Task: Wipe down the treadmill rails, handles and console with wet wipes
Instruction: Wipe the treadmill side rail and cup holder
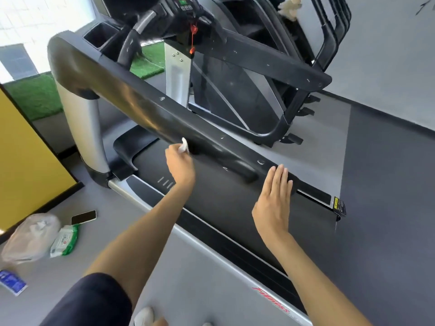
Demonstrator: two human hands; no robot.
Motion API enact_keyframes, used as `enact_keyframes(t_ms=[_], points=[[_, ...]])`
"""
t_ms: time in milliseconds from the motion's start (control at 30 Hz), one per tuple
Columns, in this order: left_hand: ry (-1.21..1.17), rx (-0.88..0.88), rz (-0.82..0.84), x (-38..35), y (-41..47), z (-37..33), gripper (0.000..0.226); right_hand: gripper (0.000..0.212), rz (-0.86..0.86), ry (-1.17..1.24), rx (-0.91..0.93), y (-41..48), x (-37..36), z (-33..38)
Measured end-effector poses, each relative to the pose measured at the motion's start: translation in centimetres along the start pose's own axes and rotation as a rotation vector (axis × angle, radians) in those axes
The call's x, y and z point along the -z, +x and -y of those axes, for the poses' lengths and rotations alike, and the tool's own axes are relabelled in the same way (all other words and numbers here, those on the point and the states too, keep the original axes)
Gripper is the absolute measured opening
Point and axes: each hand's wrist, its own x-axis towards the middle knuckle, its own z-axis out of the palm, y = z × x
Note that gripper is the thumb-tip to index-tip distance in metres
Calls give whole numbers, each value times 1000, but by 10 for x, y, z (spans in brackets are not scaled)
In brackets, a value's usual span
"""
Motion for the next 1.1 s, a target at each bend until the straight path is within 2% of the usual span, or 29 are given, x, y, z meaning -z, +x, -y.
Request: enact_keyframes(t_ms=[100, 167, 300, 333, 400, 500, 567, 667, 700, 767, 833, 867, 900, 933, 1033, 1100], points=[[47, 34, 14, -21, -25, -15, 29, 87, -3, -46, 3, 0, -2, 0], [30, -55, 63, -31, -70, -20, 30, 88, 3, -42, -4, 1, -3, 1], [-13, -389, 446, -33, -137, -7, 21, 102, 32, -75, 37, 0, -3, -4], [-17, -442, 487, -28, -138, -3, 19, 101, 26, -72, 46, 0, -3, -5], [11, -371, 414, -18, -115, 4, 23, 90, -10, -48, 51, -1, -3, -6], [-53, -88, 131, -9, -51, 15, 45, 78, -46, -55, 33, 0, -3, -4], [-72, -12, 89, -12, -29, 13, 34, 78, -23, -68, 34, 0, -3, -4], [-18, -3, 103, -28, -59, -2, 26, 81, -3, -93, 33, 0, -1, -5], [-14, -26, 128, -33, -77, -1, 24, 83, 2, -88, 28, 0, -1, -4], [9, -114, 290, -39, -112, 10, 21, 86, 12, -82, 29, 0, -2, -4], [45, -321, 483, -39, -134, 24, 27, 85, -4, -79, 48, 0, -3, -7], [67, -440, 537, -37, -137, 28, 28, 83, -13, -69, 57, 0, -4, -9], [69, -492, 519, -33, -133, 32, 26, 83, -15, -61, 64, -1, -4, -9], [64, -451, 445, -29, -123, 33, 23, 83, -9, -59, 66, -1, -3, -9], [45, -85, 173, -18, -80, 26, 15, 83, 14, -72, 48, -1, -1, -7], [-31, 13, 110, -19, -62, 15, 12, 81, 14, -68, 47, -1, -1, -6]])
